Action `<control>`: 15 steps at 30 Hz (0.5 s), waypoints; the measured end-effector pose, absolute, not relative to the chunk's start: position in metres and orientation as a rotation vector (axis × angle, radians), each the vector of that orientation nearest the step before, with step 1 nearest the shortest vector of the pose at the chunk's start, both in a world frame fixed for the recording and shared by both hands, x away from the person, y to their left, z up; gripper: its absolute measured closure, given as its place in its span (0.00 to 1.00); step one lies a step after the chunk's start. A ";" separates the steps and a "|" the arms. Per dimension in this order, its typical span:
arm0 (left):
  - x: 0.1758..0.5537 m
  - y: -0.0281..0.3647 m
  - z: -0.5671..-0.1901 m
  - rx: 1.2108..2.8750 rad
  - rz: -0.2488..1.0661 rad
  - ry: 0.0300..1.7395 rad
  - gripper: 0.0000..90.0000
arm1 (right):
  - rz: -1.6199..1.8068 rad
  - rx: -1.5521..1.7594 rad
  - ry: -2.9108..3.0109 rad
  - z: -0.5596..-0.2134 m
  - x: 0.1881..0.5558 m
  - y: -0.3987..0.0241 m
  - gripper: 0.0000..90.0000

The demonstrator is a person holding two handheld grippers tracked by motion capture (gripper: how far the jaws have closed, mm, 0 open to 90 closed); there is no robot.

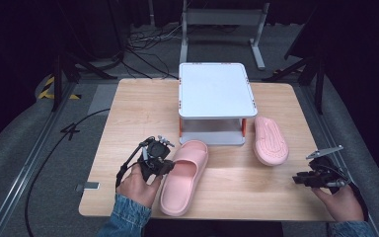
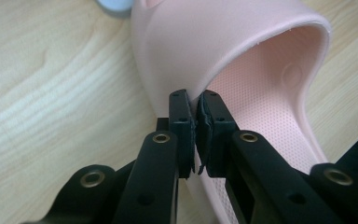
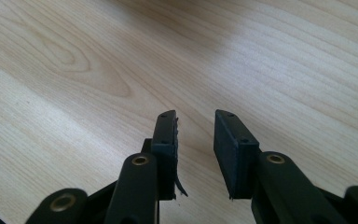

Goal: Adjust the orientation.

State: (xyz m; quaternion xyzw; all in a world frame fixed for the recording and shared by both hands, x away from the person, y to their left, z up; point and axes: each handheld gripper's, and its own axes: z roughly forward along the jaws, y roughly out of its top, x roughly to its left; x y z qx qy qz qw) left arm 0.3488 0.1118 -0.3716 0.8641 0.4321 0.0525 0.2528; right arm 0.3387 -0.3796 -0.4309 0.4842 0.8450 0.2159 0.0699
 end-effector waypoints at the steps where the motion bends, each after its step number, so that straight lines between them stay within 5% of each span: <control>1: 0.349 0.112 -0.372 2.349 0.143 1.175 0.94 | 0.650 1.457 2.543 -0.431 0.339 -0.380 0.78; 15: 0.385 0.090 -0.350 2.298 0.142 1.144 0.94 | 0.651 1.498 2.522 -0.432 0.331 -0.387 0.78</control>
